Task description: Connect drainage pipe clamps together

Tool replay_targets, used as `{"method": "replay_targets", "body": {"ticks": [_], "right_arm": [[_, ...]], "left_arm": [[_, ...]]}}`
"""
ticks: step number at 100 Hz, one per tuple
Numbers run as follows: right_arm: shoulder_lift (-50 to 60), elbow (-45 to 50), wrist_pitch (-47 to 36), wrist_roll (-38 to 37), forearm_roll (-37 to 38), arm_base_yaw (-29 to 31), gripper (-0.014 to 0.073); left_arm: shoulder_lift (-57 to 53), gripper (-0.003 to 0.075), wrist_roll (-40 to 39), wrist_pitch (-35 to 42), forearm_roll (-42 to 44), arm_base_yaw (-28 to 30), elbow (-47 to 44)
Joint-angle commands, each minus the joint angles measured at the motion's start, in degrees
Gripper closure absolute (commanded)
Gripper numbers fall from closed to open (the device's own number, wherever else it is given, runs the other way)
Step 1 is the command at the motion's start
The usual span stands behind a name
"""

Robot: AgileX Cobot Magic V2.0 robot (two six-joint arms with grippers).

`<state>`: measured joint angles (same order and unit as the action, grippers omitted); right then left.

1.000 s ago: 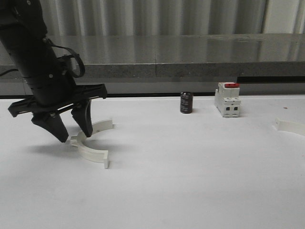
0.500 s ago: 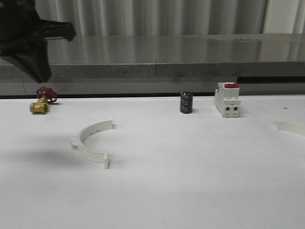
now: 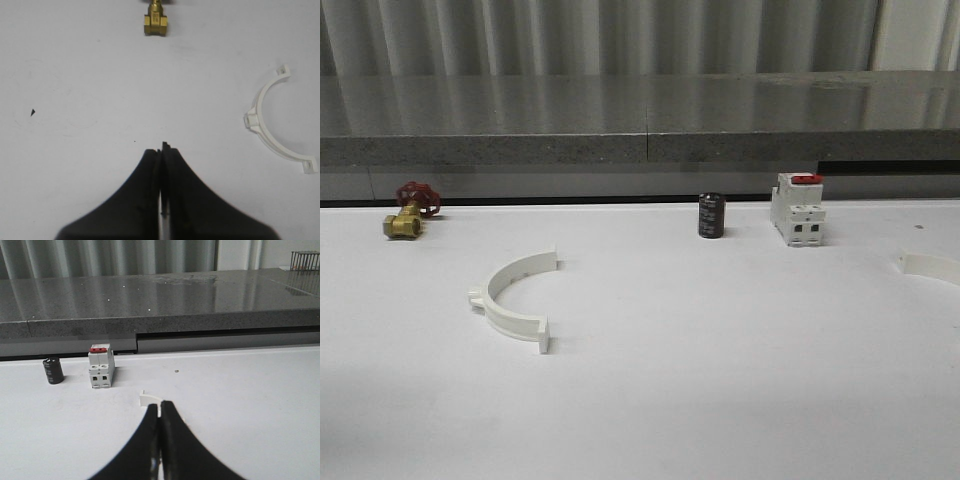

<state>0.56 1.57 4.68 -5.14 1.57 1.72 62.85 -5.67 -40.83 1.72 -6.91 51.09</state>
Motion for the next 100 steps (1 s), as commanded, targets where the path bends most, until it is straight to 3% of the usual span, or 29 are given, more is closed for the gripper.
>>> {"method": "replay_targets", "body": {"ticks": [1,34,60,88,93,100], "right_arm": [[1.12,-0.94,-4.3,0.54,0.32,0.2,0.066],[1.12,-1.57,-5.7,0.54,0.32,0.12,0.066],[-3.46,-11.08,7.26,0.54,0.32,0.12,0.066],[-21.9,-24.62,23.23,0.54,0.32,0.12,0.0657],[-26.5,-26.7,25.04,0.54,0.32,0.12,0.063],[-32.39,-29.6,27.39,0.54,0.32,0.12,0.0529]], "left_arm": [[-7.39,0.0741,0.16,6.06,-0.59,0.53,-2.22],[-30.57,0.0741,0.16,10.53,0.07,0.53,-15.98],[-43.12,0.0741,0.16,10.42,0.07,0.53,-23.13],[-47.17,0.0741,0.16,10.05,0.07,0.53,-24.22],[-47.17,0.0741,0.16,10.05,0.07,0.53,-24.22],[-47.17,0.0741,0.16,10.05,0.07,0.53,-24.22]]}}
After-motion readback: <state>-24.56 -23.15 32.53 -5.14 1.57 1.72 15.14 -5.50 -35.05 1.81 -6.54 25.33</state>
